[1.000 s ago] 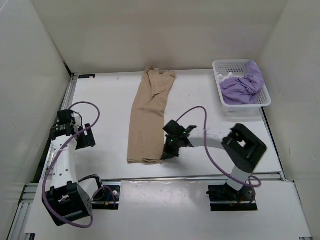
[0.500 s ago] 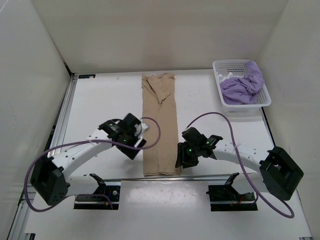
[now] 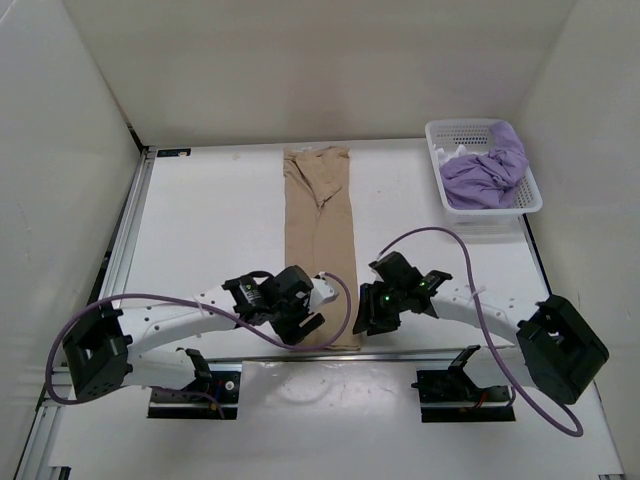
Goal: Fold and stack the t-shirts
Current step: Rotate the tshirt 90 degrees, then grab the bottom of the folded rectangular tshirt with both arms
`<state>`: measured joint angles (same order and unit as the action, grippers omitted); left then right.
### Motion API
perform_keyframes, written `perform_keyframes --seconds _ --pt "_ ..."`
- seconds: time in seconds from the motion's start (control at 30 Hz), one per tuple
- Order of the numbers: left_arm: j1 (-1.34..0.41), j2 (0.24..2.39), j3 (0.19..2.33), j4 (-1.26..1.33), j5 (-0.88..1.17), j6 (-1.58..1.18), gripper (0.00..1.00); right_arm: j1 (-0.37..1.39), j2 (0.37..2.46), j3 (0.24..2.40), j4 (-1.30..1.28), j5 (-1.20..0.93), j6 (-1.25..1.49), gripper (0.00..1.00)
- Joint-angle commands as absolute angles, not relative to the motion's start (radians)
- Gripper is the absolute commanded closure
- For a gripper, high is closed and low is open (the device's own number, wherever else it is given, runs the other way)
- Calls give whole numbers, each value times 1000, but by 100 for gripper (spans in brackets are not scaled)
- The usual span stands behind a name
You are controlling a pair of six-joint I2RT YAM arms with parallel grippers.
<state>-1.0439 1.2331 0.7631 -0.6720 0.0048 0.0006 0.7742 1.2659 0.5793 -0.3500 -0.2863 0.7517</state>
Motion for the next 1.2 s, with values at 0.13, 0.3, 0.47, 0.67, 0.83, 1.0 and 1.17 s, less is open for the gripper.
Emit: perform_keyframes --seconds 0.13,0.3,0.47,0.67,0.83,1.0,1.17 --pt "-1051 1197 678 -517 -97 0 18 787 1253 506 -291 -318 788 50" --pt "-988 1195 869 -624 -16 0 25 798 1220 506 -291 -273 819 50" --pt "-802 1264 913 -658 259 0 28 842 1187 483 -302 -222 876 50" --pt "-716 1315 744 -649 396 0 40 908 1155 457 -302 -146 939 50" --pt "-716 1287 651 -571 482 0 39 945 1155 483 -325 -84 952 50" --pt "-716 1288 614 -489 517 0 38 945 1155 474 -316 -84 977 50" --pt "-716 1312 563 -462 541 0 39 945 1164 494 -305 -64 995 51"
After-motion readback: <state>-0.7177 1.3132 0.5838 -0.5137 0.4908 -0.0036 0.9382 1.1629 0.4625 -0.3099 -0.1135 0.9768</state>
